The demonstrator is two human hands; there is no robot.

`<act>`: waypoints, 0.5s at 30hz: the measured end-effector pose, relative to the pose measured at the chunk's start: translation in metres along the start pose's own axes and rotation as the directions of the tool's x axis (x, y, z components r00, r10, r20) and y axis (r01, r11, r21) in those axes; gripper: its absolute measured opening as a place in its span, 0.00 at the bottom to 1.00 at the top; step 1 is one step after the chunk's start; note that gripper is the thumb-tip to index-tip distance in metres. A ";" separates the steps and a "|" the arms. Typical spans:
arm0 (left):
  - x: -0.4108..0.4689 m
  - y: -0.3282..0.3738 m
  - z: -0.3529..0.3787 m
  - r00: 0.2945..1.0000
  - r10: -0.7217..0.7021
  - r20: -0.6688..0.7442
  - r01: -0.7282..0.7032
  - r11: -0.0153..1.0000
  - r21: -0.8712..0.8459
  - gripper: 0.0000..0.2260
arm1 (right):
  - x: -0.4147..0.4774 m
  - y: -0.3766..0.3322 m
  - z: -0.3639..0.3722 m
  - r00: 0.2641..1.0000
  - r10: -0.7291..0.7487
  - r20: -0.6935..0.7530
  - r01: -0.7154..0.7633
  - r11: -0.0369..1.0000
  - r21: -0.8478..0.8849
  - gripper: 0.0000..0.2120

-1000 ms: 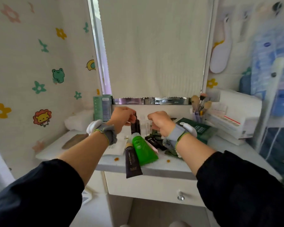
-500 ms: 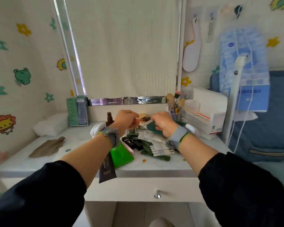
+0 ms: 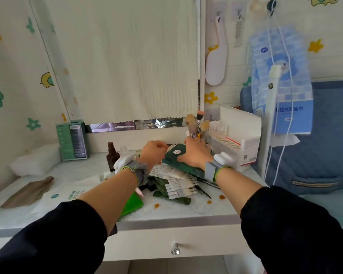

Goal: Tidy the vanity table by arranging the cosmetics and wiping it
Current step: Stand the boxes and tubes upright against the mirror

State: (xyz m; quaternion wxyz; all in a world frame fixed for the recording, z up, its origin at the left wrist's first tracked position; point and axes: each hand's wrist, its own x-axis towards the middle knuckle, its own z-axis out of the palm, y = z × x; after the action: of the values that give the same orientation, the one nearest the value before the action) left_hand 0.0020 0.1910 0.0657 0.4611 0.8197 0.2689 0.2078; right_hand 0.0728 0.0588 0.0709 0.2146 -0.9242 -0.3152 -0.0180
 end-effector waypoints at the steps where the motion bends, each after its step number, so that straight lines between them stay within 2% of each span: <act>1: 0.003 -0.001 0.001 1.000 0.009 -0.005 -0.009 0.999 0.052 0.09 | 0.003 0.002 0.000 1.000 -0.014 0.009 0.015 0.999 -0.039 0.37; 5: 0.015 -0.004 0.003 1.000 0.021 -0.001 -0.021 0.984 0.178 0.11 | 0.018 0.006 0.004 0.997 -0.013 0.074 0.025 0.986 -0.163 0.47; 9: 0.024 -0.007 0.006 1.000 0.015 0.018 -0.019 0.974 0.226 0.10 | 0.028 0.007 0.011 0.993 0.011 0.122 0.012 0.982 -0.188 0.53; 15: 0.028 -0.015 0.007 0.999 0.024 0.040 -0.033 0.970 0.239 0.10 | 0.031 0.011 0.020 0.988 0.046 0.147 -0.023 0.987 -0.159 0.52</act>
State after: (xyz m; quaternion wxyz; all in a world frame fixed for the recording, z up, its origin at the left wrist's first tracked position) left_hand 0.0240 0.2105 0.0512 0.3607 0.8769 0.2715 0.1653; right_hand 0.1018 0.0771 0.0540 0.1172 -0.9423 -0.3120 0.0306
